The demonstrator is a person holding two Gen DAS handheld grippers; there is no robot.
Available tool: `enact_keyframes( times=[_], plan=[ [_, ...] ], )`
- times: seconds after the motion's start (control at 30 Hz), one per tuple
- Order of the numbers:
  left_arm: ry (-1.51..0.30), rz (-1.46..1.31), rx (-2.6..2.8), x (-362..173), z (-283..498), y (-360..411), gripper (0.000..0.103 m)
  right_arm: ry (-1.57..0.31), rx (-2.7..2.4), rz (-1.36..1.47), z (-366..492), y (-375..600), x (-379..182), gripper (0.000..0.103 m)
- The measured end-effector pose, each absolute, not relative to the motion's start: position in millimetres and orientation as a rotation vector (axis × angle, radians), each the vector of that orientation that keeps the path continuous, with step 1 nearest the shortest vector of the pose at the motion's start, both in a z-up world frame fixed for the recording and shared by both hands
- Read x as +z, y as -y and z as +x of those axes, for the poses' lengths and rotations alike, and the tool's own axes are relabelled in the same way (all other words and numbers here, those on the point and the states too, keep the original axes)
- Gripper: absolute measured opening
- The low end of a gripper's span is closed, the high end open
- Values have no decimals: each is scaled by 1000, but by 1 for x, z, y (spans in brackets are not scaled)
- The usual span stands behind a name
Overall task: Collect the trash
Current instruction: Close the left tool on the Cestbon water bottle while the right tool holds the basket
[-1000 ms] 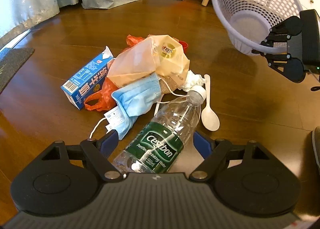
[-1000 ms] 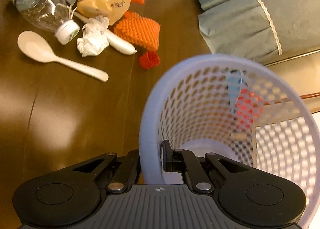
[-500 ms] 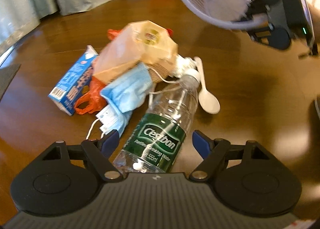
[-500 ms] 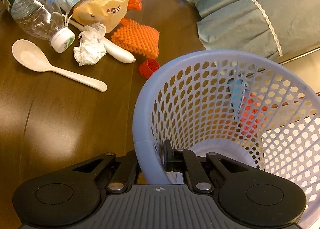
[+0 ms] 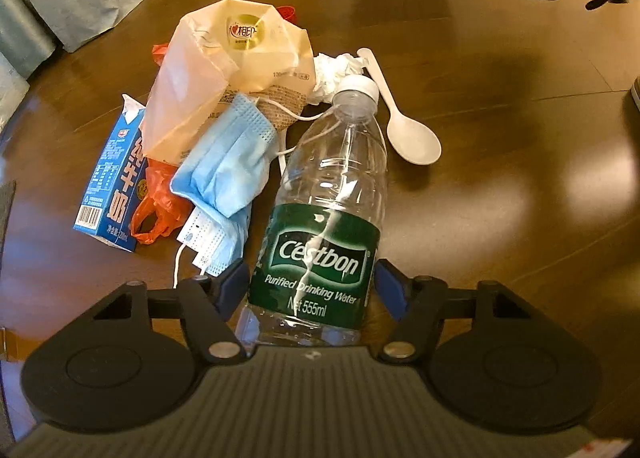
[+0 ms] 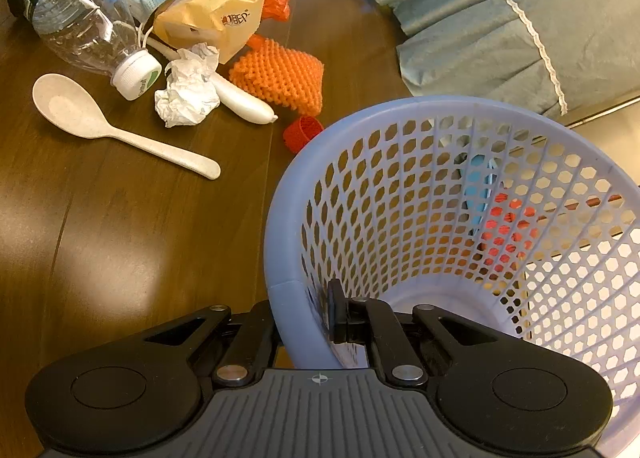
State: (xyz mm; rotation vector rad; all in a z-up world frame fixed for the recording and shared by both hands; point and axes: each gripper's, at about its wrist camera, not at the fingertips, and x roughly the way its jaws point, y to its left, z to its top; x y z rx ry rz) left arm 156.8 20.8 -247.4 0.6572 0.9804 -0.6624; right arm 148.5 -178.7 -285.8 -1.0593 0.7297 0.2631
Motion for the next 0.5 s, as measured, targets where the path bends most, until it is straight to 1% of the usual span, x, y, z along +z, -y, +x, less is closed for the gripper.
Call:
enact_keyframes(
  times=[0.13,0.5],
  plan=[
    [-987,643,-633,-246,158,-17,61,-731,264,-1057,148,179,-285,3],
    [-1007,593,-602,-222,162,-6,59,-738,261,-1036,149,176,-282,3]
  ],
)
